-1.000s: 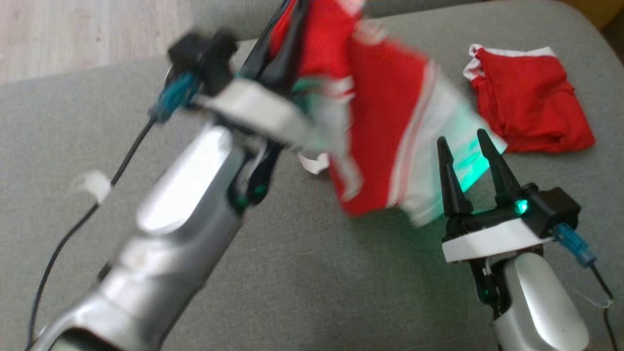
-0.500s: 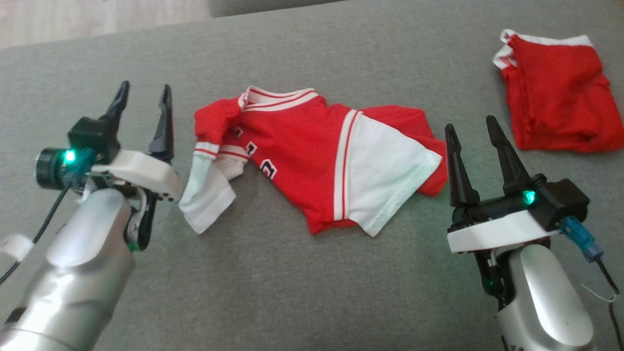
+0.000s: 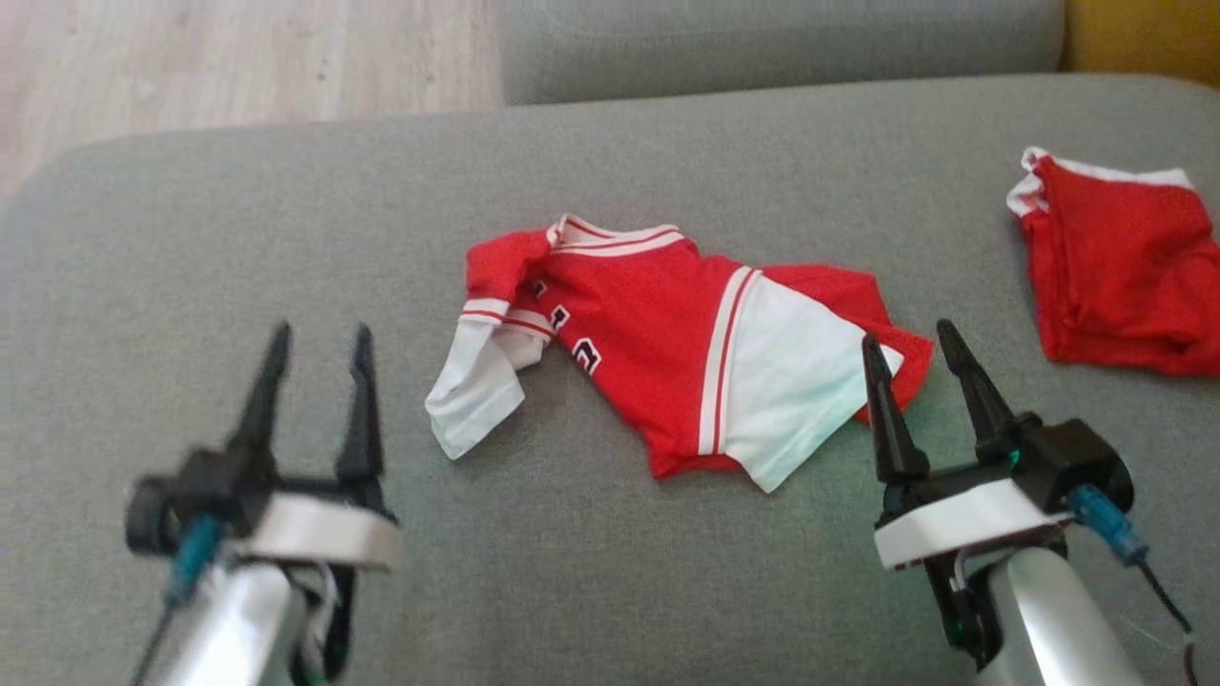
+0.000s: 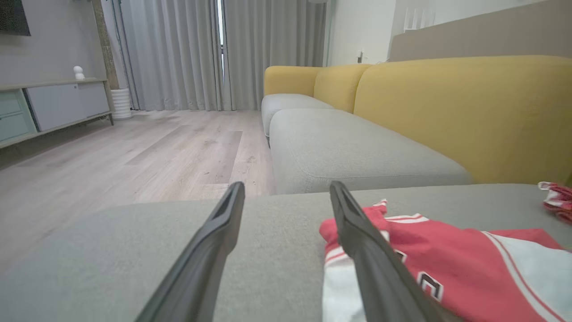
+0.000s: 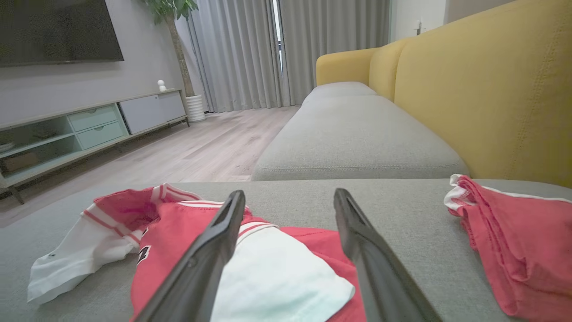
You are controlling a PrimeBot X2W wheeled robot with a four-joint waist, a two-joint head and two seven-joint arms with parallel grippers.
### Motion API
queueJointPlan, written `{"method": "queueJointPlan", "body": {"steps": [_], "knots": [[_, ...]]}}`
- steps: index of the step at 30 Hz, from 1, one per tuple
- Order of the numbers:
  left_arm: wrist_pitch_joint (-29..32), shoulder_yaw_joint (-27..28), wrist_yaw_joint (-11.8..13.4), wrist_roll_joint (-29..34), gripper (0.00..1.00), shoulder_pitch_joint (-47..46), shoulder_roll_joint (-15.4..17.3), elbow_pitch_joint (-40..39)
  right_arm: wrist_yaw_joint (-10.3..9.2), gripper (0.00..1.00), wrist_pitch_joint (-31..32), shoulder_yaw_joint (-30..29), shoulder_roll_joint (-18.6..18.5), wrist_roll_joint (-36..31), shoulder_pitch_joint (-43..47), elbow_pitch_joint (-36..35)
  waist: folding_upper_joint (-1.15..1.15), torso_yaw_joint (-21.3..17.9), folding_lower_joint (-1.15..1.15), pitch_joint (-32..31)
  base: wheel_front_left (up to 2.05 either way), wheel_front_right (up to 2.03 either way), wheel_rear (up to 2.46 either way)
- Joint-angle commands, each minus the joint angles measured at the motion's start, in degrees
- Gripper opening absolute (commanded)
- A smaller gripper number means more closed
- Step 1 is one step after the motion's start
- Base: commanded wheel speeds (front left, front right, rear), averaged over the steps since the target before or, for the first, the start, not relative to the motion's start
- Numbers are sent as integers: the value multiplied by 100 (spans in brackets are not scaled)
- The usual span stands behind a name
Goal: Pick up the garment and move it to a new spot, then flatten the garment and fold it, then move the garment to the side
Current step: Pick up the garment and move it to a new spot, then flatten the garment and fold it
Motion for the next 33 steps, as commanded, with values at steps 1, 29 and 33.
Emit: {"method": "queueJointPlan", "body": {"steps": [1,29,33], "knots": [[-52,367,36,129,100,70,-61,-401,-5,100,-52,153,-8,14,-50,-126,0,73,1,-134,0,0,0],[-53,1234,-919,1199,100,594,-1154,-304,-5,100,148,-732,-8,303,-1047,2264,0,574,1,106,0,0,0],[-53,1301,-998,1274,100,555,-1214,-256,-5,100,100,-656,-8,372,-1278,2753,0,604,1,161,0,0,0]]}}
